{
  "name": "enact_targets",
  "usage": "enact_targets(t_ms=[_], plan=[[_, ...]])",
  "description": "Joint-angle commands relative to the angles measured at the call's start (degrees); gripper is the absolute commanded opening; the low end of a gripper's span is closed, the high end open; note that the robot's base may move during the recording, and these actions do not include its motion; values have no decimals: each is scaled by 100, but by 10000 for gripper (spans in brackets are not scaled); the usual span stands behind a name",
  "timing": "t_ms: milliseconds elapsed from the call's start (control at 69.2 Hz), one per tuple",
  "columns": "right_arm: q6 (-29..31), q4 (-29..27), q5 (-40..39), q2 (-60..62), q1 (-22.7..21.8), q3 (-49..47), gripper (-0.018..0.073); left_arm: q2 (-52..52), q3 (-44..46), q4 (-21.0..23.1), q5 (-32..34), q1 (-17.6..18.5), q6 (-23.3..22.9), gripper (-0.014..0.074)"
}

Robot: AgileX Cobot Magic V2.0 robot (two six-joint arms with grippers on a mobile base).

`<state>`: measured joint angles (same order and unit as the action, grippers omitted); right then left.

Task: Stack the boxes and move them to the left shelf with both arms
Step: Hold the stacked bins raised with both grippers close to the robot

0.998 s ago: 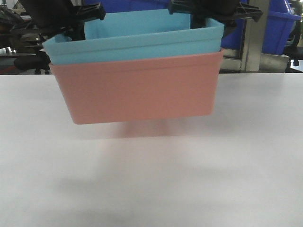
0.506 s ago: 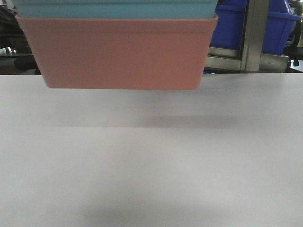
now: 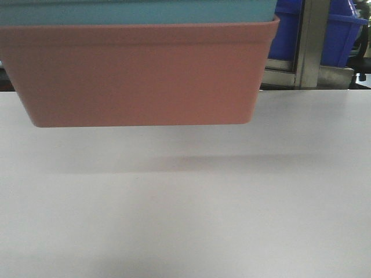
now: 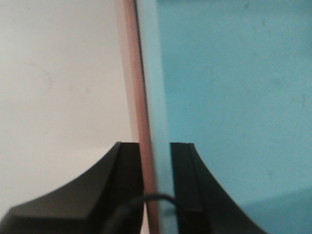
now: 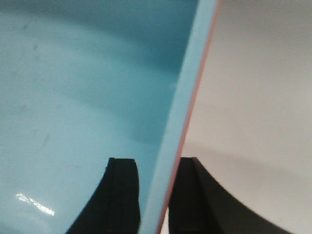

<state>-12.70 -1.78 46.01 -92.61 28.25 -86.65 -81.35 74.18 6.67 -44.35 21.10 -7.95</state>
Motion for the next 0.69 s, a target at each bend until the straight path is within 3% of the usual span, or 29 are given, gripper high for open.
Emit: enact_targets(t_ms=[0,145,376,680], plan=[[140,361,-581,559,-42,74,55,595,1,69,653,29,134,-2],[157,366,-701,962,175,519,55,948,-302,69,722,118,134,-2],[156,366,-1000,1530,503,1173,55,1405,-673,-7,813,591,120,-3],[156,331,-975,2145,520,1844,55,1753,-1101,-174,827,871,-237,-3]])
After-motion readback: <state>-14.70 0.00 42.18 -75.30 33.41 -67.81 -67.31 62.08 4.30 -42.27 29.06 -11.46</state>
